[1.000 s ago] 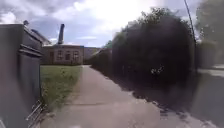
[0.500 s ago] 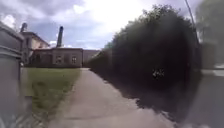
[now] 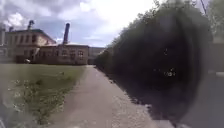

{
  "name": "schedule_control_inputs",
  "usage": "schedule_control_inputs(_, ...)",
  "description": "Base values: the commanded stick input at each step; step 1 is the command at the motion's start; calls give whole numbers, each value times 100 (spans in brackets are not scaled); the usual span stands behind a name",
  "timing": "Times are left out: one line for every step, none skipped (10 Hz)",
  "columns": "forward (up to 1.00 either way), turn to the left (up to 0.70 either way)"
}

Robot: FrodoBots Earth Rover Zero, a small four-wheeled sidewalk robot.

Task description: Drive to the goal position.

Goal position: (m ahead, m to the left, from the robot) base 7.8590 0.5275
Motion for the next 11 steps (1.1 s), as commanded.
schedule_control_inputs(70, 3)
schedule_control_inputs(70, 3)
schedule_control_inputs(70, 3)
schedule_control_inputs(70, 3)
schedule_control_inputs(70, 3)
schedule_control_inputs(70, 3)
schedule_control_inputs(70, 3)
schedule_control_inputs(70, 3)
schedule_control_inputs(70, 3)
schedule_control_inputs(70, 3)
schedule_control_inputs(70, 31)
